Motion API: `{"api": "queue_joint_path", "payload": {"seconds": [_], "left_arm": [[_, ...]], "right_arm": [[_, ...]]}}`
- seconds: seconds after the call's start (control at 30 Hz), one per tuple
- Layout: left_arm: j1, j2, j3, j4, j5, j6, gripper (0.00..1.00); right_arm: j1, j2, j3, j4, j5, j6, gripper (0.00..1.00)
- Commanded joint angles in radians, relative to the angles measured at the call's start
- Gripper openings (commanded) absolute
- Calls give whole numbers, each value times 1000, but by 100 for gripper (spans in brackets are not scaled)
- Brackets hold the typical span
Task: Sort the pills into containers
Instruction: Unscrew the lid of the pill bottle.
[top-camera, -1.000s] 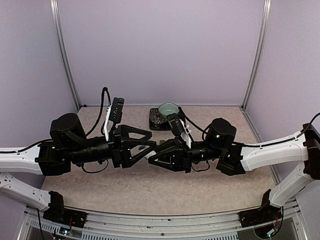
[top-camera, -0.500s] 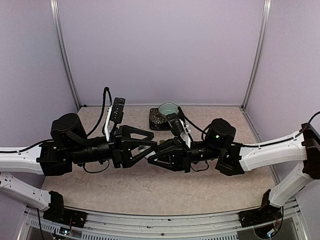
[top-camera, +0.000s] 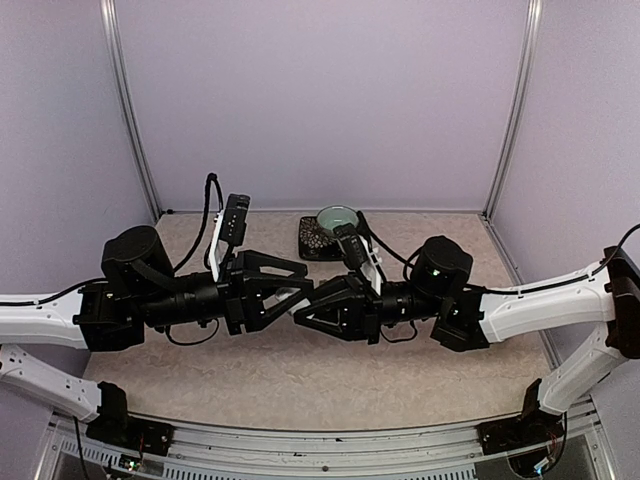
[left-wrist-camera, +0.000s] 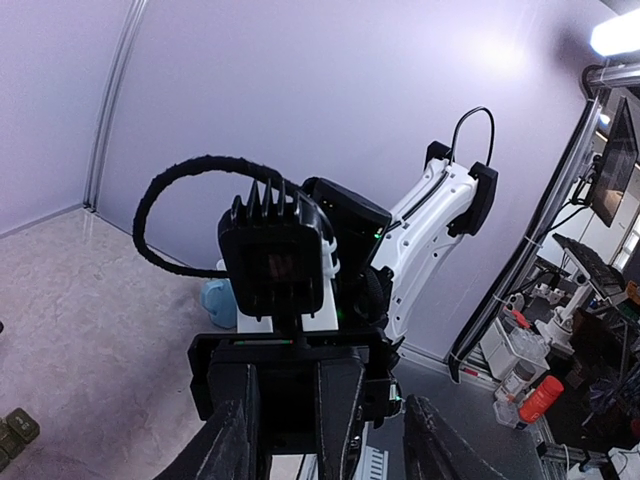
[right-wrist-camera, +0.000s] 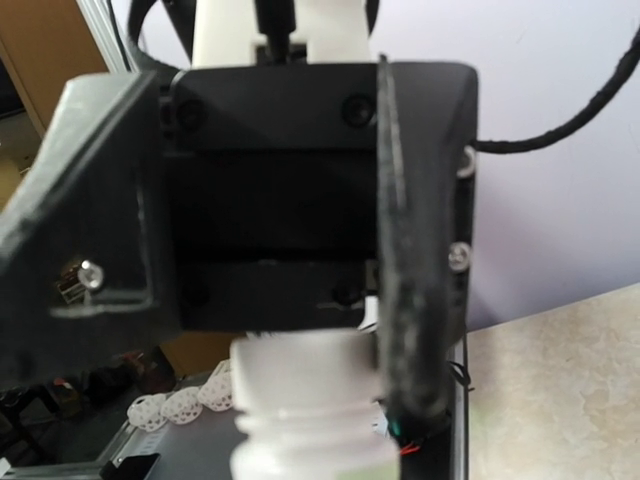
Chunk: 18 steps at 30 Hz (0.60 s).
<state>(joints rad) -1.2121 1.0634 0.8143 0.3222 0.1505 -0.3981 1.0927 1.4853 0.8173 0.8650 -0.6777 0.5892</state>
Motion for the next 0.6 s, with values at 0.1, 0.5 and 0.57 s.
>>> {"api": "queue_joint_path", "payload": {"seconds": [0.1, 0.5, 0.57], "left_arm": [[-8, -3, 0, 3, 6, 5, 51], [-9, -21, -1, -25, -30, 13, 47], [-7, -19, -1, -29, -33, 13, 44]], "right_arm": [[-19, -44, -17, -1, 61, 1, 18], [-27, -67, -26, -13, 59, -6, 18], [-27, -65, -27, -13, 55, -6, 18]]}}
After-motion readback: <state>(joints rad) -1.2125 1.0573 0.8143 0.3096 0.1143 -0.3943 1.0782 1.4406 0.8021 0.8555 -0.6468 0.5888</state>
